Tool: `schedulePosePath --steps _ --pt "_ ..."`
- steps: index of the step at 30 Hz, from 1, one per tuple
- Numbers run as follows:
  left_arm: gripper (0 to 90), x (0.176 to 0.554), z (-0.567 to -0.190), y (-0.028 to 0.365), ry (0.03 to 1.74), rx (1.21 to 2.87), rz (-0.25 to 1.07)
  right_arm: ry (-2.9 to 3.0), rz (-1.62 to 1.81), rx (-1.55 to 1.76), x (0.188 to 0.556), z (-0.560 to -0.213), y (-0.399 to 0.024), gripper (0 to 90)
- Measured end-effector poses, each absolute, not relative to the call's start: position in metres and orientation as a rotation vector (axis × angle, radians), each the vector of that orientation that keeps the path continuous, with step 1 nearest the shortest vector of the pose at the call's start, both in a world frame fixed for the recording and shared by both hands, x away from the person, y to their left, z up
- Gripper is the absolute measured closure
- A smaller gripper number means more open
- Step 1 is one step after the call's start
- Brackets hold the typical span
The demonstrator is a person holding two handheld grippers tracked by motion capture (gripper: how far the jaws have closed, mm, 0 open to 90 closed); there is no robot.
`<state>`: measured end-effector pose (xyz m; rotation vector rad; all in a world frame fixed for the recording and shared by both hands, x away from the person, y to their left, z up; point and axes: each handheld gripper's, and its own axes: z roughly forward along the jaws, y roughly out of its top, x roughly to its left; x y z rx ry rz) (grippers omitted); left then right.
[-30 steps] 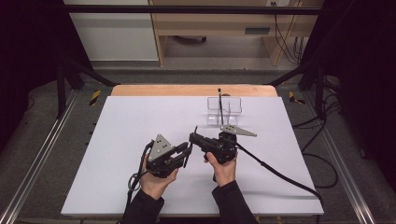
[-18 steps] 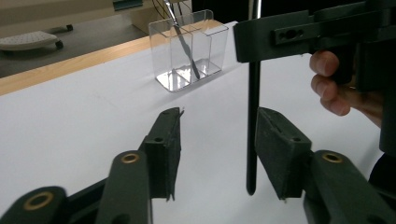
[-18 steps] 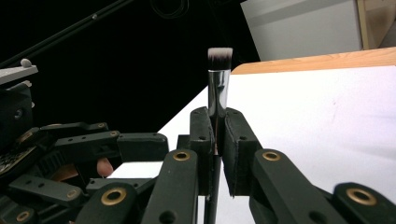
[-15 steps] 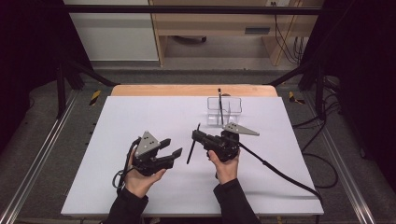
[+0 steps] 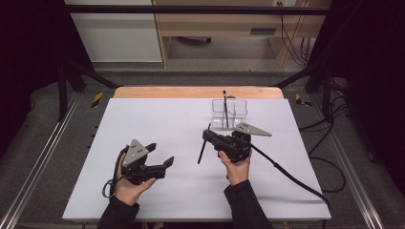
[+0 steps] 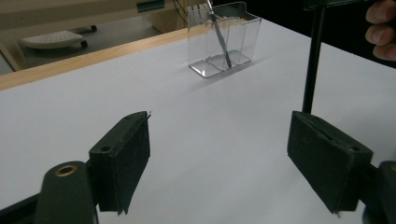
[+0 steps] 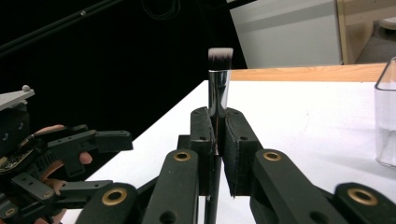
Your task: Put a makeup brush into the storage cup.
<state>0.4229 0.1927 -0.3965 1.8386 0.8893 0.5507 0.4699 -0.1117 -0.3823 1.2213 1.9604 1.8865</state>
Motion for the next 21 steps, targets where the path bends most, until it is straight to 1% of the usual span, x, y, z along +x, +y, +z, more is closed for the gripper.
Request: schedulePosePath --steps 7,14,21 --pt "12.9 0.421 -0.401 0.207 0.925 1.819 0.566 1.942 1.856 1.203 0.474 -0.377 -0.12 83.9" --pt "9.6 0.419 -0.406 0.219 0.961 1.803 0.58 1.927 1.809 1.185 0.481 -0.372 -0.129 83.9" --pt "8.4 0.419 -0.411 0.229 0.968 1.823 0.579 1.919 1.758 1.185 0.489 -0.367 -0.137 83.8"
